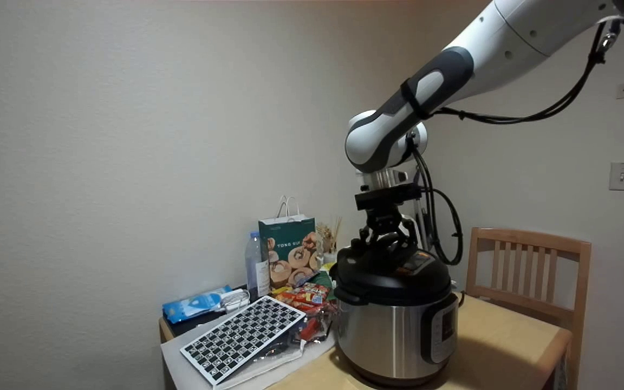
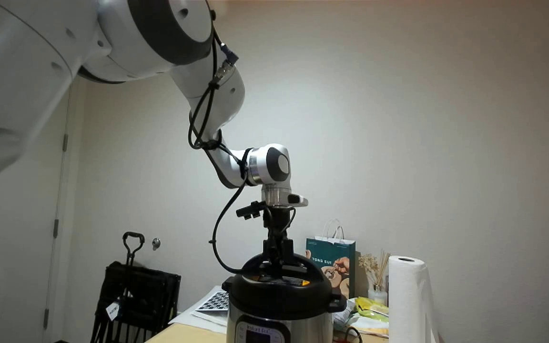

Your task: Remove the lid from the cooker

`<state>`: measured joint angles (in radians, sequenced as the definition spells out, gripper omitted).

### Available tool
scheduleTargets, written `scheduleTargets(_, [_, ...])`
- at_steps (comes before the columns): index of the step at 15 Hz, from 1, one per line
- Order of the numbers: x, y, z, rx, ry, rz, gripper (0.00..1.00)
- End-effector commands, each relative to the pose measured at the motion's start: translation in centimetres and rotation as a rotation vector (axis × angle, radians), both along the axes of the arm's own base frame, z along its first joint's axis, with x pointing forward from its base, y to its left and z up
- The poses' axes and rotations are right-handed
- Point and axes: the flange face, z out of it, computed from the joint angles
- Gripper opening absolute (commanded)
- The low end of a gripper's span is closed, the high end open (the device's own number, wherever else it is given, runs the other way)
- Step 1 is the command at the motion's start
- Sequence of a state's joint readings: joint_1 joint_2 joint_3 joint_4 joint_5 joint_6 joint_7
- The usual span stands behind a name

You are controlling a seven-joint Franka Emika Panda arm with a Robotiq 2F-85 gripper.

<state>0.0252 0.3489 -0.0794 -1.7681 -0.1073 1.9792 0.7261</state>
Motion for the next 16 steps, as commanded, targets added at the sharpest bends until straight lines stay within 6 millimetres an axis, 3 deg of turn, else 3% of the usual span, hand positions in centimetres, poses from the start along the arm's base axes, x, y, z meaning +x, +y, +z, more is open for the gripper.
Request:
scheduleTargets(1, [0.2,-1.8,-1.0,-0.005,0.023,0.182,0.01])
scheduleTargets(4, [0.3,-1.7,-0.7,0.017,0.044,0.278,0.06])
scheduleTargets(5, [0.0,-0.4,-0.2,0.022,0.026,0.165,0.06])
scheduleTargets(7, [0.0,-0.4,-0.2,0.027,0.03,0.193,0.06])
scheduleTargets(8, [0.0,-0.4,-0.2,0.027,0.031,0.197,0.02])
scheduleTargets(10, [0.1,-0.6,-0.4,-0.024,-0.009,0.33,0.0])
scheduleTargets(16, [0.2,-2.0,-1.3,-0.004,0.045,0.46,0.0])
